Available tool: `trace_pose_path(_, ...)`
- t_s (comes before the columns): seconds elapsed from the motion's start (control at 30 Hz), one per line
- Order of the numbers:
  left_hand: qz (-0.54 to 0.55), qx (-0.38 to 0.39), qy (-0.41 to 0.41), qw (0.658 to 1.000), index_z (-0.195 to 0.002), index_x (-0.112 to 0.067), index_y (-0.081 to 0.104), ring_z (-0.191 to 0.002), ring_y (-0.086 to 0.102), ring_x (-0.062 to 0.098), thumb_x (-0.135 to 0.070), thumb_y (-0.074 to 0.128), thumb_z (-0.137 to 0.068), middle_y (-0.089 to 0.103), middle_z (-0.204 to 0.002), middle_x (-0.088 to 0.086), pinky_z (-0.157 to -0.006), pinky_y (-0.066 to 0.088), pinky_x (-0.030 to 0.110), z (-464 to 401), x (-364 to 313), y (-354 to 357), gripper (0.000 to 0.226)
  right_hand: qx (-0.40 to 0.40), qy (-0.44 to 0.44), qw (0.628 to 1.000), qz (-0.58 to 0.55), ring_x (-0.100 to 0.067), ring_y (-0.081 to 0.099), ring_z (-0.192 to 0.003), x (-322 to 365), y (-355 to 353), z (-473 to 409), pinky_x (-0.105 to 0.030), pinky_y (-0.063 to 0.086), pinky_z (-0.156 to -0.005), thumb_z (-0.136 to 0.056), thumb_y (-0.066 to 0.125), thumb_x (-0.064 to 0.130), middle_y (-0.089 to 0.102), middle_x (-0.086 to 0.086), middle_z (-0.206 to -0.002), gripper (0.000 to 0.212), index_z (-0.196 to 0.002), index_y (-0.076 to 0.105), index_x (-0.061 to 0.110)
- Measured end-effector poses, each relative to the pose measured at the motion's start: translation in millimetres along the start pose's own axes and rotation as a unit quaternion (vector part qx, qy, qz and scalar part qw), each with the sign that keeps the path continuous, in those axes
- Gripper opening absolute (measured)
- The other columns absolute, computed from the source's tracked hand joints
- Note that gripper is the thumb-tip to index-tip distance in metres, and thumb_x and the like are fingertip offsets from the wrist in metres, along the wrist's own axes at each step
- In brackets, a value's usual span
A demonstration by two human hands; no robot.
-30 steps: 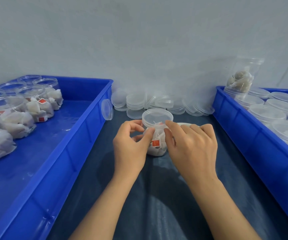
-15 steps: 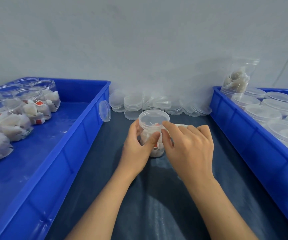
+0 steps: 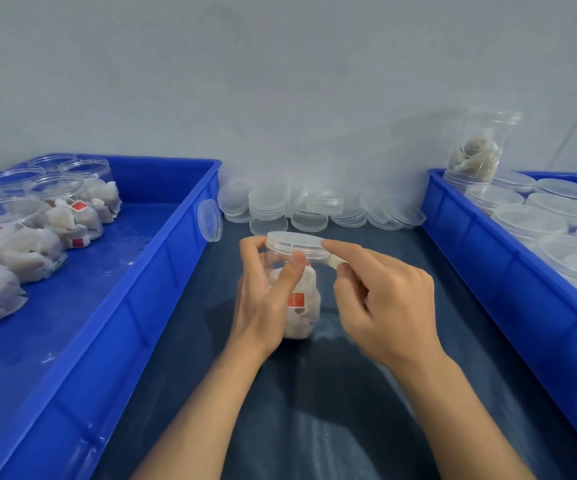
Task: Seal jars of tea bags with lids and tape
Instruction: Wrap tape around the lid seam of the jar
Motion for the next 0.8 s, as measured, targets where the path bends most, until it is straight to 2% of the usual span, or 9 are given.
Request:
trace_pose_path(0.1, 0.006, -0.001, 0.006, 1.000, -0.119, -0.030, 0.047, -0.104, 0.073, 0.011, -0.065, 0.063, -0.091, 0.075, -0.108, -0.016, -0.094, 0.054, 0.042, 0.1, -2.4, 0.2, 0.047, 0.031, 0.009, 0.999, -0.033, -0.015, 0.032, -0.053, -4.9, 1.3, 1.2, -0.030, 0.036, -0.045, -0.092, 0.052, 0.018, 0.028, 0.021, -0.055, 0.039, -0.124, 0.073, 0.027)
trace_pose_path(0.2, 0.008, -0.004, 0.008, 1.000, -0.119, -0.028, 0.048, -0.101, 0.072, 0.007, -0.063, 0.061, -0.091, 0.074, -0.107, -0.019, -0.089, 0.054, 0.033, -0.1, -3.5, -0.5, 0.047, 0.038, 0.017, 0.999, -0.015, -0.015, 0.031, -0.047, -10.9, -0.5, 2.3, -0.030, 0.039, -0.044, -0.095, 0.059, 0.024, 0.026, 0.017, -0.050, 0.031, -0.121, 0.074, 0.030)
trace_pose_path(0.33, 0.021, 0.004, 0.000, 1.000, -0.119, -0.025, 0.050, -0.098, 0.073, 0.008, -0.062, 0.062, -0.090, 0.075, -0.106, -0.016, -0.085, 0.056, 0.027, 0.2, -3.6, -0.1, 0.048, 0.043, 0.026, 0.998, 0.028, -0.021, 0.042, -0.043, -16.2, -2.2, 1.1, -0.035, 0.044, -0.043, -0.096, 0.064, 0.029, 0.038, 0.009, -0.049, 0.021, -0.113, 0.076, 0.028)
trace_pose_path(0.43, 0.029, 0.001, -0.002, 1.000, -0.116, -0.023, 0.051, -0.092, 0.073, 0.004, -0.060, 0.062, -0.090, 0.075, -0.102, -0.018, -0.076, 0.053, 0.016, 1.8, -5.7, 0.5, 0.047, 0.055, 0.038, 0.997, 0.039, -0.023, 0.046, -0.043, -19.2, -0.5, 0.6, -0.035, 0.045, -0.044, -0.094, 0.064, 0.031, 0.038, 0.012, -0.051, 0.024, -0.114, 0.075, 0.025)
trace_pose_path(0.63, 0.046, 0.013, -0.023, 0.999, -0.113, -0.024, 0.053, -0.092, 0.075, 0.009, -0.059, 0.064, -0.090, 0.078, -0.100, -0.010, -0.073, 0.053, 0.015, 3.5, -2.1, 2.3, 0.043, 0.078, 0.078, 0.992, 0.064, -0.022, 0.048, -0.043, -32.5, 1.2, 1.4, -0.035, 0.046, -0.048, -0.094, 0.058, 0.036, 0.041, 0.012, -0.050, 0.033, -0.122, 0.073, 0.023)
trace_pose_path(0.8, 0.070, 0.018, -0.051, 0.996, -0.113, -0.021, 0.055, -0.097, 0.076, 0.019, -0.063, 0.066, -0.086, 0.077, -0.106, 0.005, -0.080, 0.056, 0.026, 3.0, 3.4, 4.9, 0.052, 0.094, 0.090, 0.989, 0.064, -0.021, 0.047, -0.045, -37.3, 3.8, 3.1, -0.036, 0.047, -0.050, -0.096, 0.049, 0.042, 0.035, 0.013, -0.048, 0.038, -0.122, 0.072, 0.026)
Point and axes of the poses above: each hand's wrist, its own z-axis away from the middle knuckle, its own y-axis out of the palm, x = y × z, the point moved 10 cm from there along -z, towards the middle knuckle
